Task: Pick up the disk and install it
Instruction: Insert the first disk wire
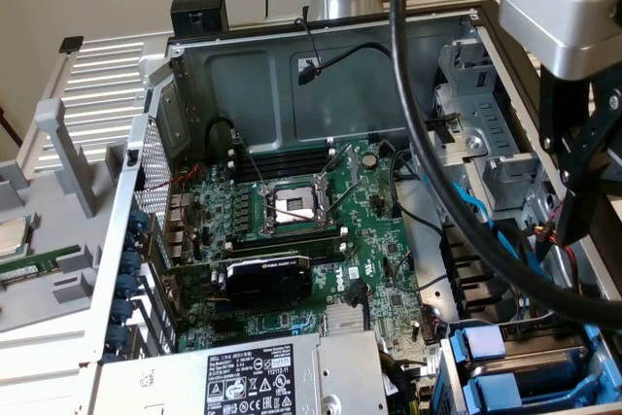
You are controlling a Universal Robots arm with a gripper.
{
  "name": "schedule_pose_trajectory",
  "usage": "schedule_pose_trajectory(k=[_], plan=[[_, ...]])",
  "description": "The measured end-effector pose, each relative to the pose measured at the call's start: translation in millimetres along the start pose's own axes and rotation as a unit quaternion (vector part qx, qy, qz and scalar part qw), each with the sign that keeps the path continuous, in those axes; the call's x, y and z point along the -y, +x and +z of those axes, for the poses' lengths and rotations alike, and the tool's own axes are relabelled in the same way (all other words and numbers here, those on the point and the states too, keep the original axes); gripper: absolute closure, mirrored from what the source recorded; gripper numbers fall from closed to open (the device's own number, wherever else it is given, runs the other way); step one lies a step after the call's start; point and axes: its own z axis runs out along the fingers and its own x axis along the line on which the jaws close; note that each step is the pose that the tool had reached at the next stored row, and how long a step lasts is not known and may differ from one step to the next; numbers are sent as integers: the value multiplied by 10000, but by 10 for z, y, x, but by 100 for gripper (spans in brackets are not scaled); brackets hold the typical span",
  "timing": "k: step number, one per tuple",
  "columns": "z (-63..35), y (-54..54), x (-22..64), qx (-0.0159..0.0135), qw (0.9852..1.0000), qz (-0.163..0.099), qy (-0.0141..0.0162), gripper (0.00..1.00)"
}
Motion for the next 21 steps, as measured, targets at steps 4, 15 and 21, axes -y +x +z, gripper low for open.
schedule_pose_trajectory(k=[4, 15, 21], plan=[[0, 2, 0, 8, 10000, 0, 1, 39], [-86, 92, 13, 411, 9991, 36, 80, 39], [-63, 210, 33, 631, 9979, 57, 117, 39]])
